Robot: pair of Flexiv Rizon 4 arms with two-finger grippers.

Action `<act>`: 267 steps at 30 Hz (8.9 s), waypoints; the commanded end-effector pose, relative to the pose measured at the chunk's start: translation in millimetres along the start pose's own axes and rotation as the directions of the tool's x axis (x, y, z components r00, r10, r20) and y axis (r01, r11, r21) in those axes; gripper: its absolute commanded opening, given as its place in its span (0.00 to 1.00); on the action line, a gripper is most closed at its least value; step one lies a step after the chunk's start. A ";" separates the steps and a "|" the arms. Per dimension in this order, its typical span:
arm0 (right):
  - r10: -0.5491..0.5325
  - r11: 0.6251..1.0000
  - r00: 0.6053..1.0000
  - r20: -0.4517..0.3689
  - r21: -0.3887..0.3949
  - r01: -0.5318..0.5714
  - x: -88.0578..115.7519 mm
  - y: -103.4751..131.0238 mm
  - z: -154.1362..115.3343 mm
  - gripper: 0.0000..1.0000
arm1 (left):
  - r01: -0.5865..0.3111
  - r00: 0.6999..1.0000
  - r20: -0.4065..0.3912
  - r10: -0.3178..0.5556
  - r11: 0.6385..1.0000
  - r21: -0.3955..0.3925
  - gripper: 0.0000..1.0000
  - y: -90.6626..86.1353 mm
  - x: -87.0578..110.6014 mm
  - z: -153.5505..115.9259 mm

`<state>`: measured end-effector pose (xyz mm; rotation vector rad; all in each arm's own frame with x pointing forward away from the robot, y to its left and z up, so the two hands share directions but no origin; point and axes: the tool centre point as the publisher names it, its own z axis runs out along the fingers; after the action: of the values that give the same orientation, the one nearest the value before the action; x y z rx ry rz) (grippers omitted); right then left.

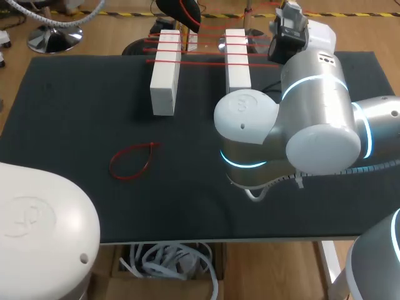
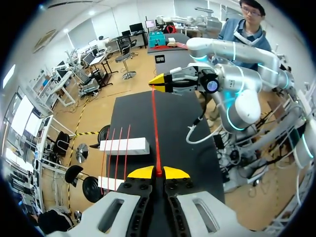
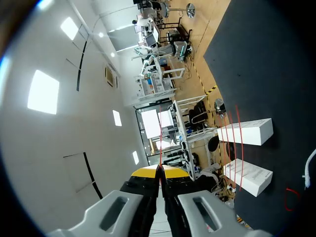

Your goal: Grab the tape and strap the tape.

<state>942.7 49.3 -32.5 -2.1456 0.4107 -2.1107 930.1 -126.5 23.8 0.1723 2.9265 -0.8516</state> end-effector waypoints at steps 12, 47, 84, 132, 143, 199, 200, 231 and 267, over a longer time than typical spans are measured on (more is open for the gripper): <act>-0.003 1.000 1.000 0.008 0.002 0.003 3.8 1.0 -0.1 0.00 | 0.000 1.000 -0.003 0.000 1.000 -0.004 0.00 -0.4 -0.7 -0.9; -0.999 0.032 0.031 0.008 0.112 0.993 44.7 -4.5 19.8 0.00 | 0.000 1.000 -0.003 0.000 1.000 -0.004 0.00 -0.4 -0.7 -0.9; -0.464 -0.861 -0.845 -0.264 -0.088 0.501 49.8 -31.4 13.7 0.00 | 0.000 1.000 -0.003 0.000 1.000 -0.004 0.00 -0.4 -0.7 -0.9; -0.081 -0.972 -0.977 -0.199 -0.200 0.121 53.0 -45.0 2.9 0.00 | 0.000 1.000 -0.003 0.000 1.000 -0.004 0.00 -0.4 -0.7 -0.9; 0.140 -0.980 -0.986 -0.096 -0.157 -0.124 50.7 -63.2 0.2 0.00 | 0.000 1.000 -0.003 0.000 1.000 -0.004 0.00 -0.4 -0.7 -0.9; 0.495 -0.861 -0.863 0.103 -0.073 -0.503 76.5 -139.0 -24.4 0.00 | 0.000 1.000 -0.003 0.000 1.000 -0.004 0.00 -0.4 -0.7 -0.9; 0.495 -0.861 -0.863 0.103 -0.073 -0.503 76.5 -139.0 -24.4 0.00 | 0.000 1.000 -0.003 0.000 1.000 -0.004 0.00 -0.4 -0.7 -0.9; 0.536 -0.833 -0.838 0.103 -0.094 -0.545 81.4 -155.8 -41.9 0.00 | 0.000 1.000 -0.003 0.000 1.000 -0.004 0.00 -0.4 -0.7 -0.9; 0.664 -0.739 -0.742 0.097 -0.071 -0.670 63.1 -171.6 -34.5 0.00 | 0.000 1.000 -0.003 0.000 1.000 -0.004 0.00 -0.4 -0.7 -0.9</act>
<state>924.7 191.6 76.7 -0.3810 1.5266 -0.3507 930.7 -126.5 23.5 0.1743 2.9268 -0.8527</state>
